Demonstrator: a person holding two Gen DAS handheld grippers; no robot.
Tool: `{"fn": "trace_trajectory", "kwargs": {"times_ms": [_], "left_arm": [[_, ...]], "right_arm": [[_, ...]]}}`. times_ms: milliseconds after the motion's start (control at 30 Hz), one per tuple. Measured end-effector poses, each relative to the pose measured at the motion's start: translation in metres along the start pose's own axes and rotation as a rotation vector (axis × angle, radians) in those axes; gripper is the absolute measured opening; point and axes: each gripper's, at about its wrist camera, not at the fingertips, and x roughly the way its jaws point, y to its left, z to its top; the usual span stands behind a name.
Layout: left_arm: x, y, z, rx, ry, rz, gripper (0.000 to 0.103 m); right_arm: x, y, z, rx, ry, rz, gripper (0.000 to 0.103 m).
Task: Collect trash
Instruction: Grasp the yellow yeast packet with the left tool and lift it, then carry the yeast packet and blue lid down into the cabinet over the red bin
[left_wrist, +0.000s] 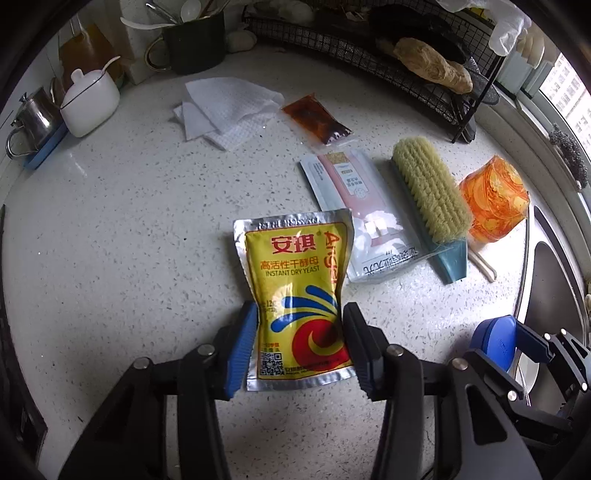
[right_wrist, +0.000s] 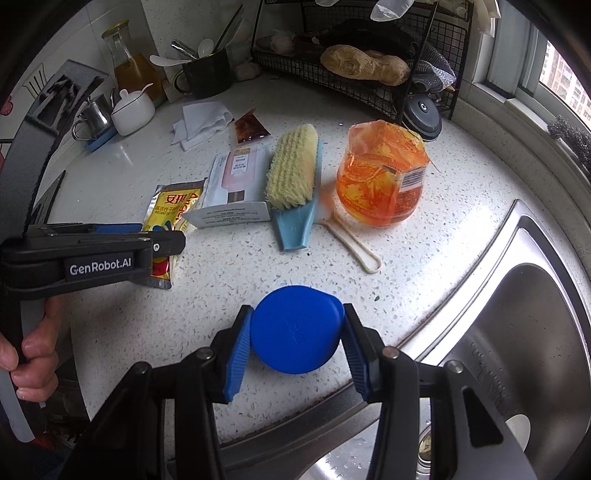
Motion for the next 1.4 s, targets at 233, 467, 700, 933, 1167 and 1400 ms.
{"fn": "trace_trajectory", "kwargs": {"times_ms": [233, 467, 700, 933, 1167, 1400], "left_arm": [[-0.015, 0.005, -0.023, 0.059, -0.007, -0.033, 0.033], [-0.038, 0.02, -0.052, 0.081, -0.031, -0.047, 0.032], [-0.065, 0.048, -0.084, 0.078, -0.057, -0.043, 0.032], [-0.095, 0.07, -0.125, 0.085, -0.078, -0.043, 0.033], [-0.127, 0.094, -0.182, 0.086, -0.092, -0.032, 0.033], [-0.14, 0.12, -0.247, 0.062, -0.055, -0.01, 0.033]], "right_arm": [[-0.005, 0.015, -0.005, 0.0, 0.0, 0.002, 0.044], [-0.013, 0.037, -0.011, -0.007, -0.012, 0.008, 0.044], [-0.025, 0.065, -0.028, -0.017, -0.03, 0.007, 0.044], [-0.044, 0.1, -0.055, -0.024, -0.043, 0.011, 0.044], [-0.062, 0.143, -0.088, -0.053, -0.06, 0.034, 0.044], [-0.066, 0.183, -0.13, -0.087, -0.026, 0.067, 0.044]]}}
